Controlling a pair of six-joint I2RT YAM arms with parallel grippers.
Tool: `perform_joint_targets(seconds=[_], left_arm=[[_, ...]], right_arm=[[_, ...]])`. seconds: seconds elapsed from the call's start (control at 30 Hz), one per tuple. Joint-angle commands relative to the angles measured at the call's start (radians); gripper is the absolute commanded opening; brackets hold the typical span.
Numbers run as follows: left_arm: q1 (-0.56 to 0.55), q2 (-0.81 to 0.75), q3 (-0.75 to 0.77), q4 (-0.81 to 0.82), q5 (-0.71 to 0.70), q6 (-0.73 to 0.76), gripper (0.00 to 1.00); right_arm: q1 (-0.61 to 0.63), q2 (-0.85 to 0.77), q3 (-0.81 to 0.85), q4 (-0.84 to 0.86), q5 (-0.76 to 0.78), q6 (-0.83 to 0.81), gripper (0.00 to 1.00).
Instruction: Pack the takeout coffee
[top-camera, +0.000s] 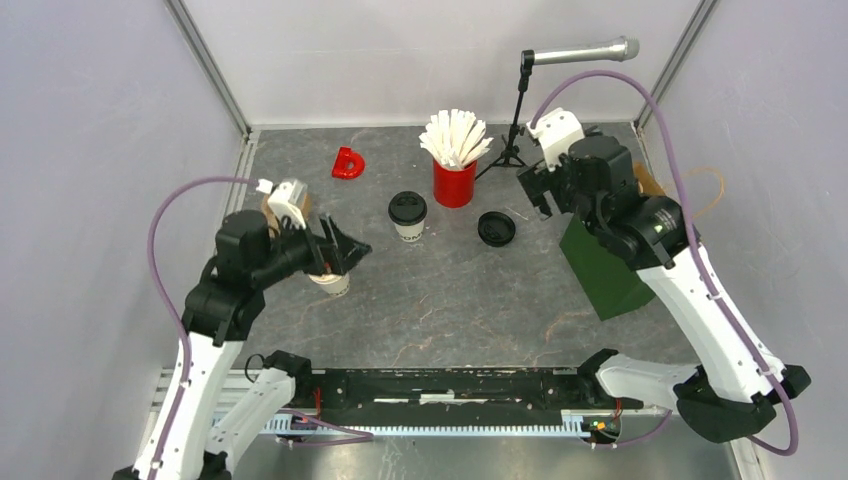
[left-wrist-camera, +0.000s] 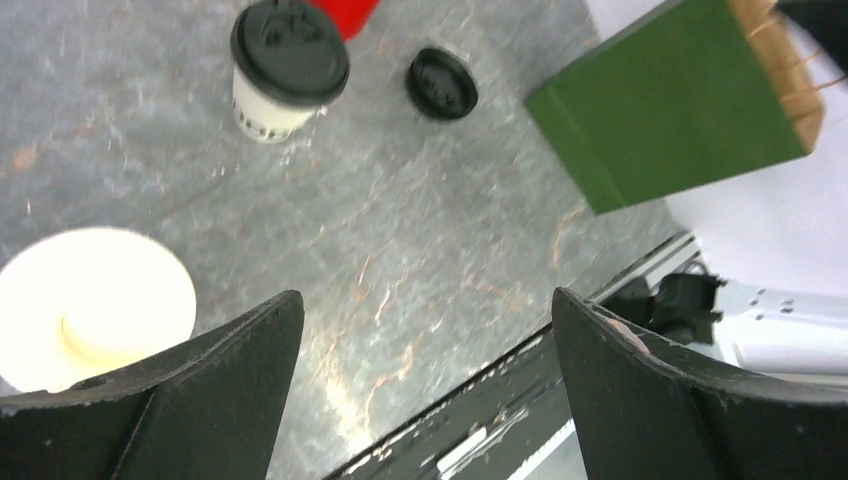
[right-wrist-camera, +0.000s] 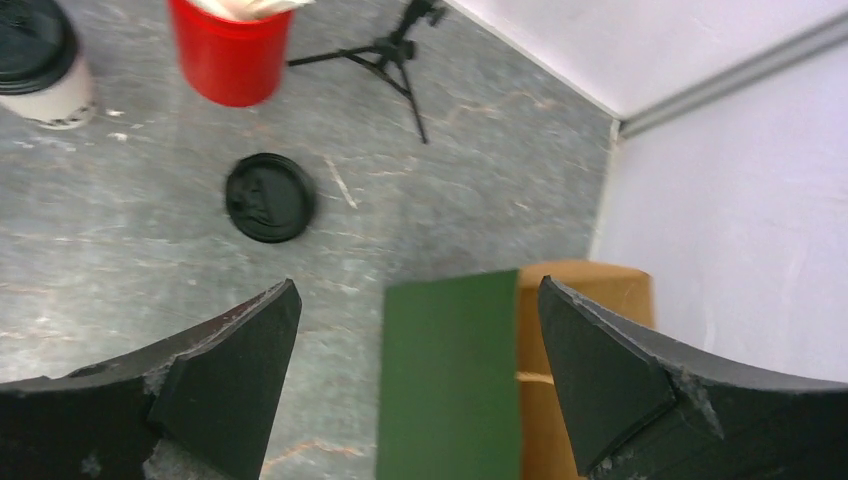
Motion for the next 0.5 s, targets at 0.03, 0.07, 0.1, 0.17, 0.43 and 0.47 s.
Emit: perform_joint_targets(seconds=[0.03,0.07,0.1,0.17,0.43,0.47], left_arm=[[-0.005,-0.115,-0.133,-0.088,-0.039,0.101,1.0],[-0.005,-0.125,-0.15,-0.087,-0.053,0.095,1.0],[-0.005,-0.13,-0.156,-0.087,-0.079,0.083,1.0],[-0.005,-0.129,-0.151,-0.087,-0.096,0.088,1.0],[-0.005,-0.218,-0.138,-0.019,-0.191,-0.059,1.0],[-0.005,-0.222,-0.137,-0.036,-0.189,-0.087,1.0]], right_arm=[[-0.027,-0.011,0.146,-0.066,0.143,-0.035,0.98],[-0.032,-0.007,0.146,-0.061,0.161,-0.045,0.98],[-0.04,-0.001,0.136,-0.052,0.179,-0.058,0.98],[-0.069,0.016,0.116,-0.03,0.229,-0.073,0.98],[-0.241,0.11,0.139,0.071,0.115,0.002,0.98],[-0.265,0.123,0.134,0.064,0.108,0.018,0.98]])
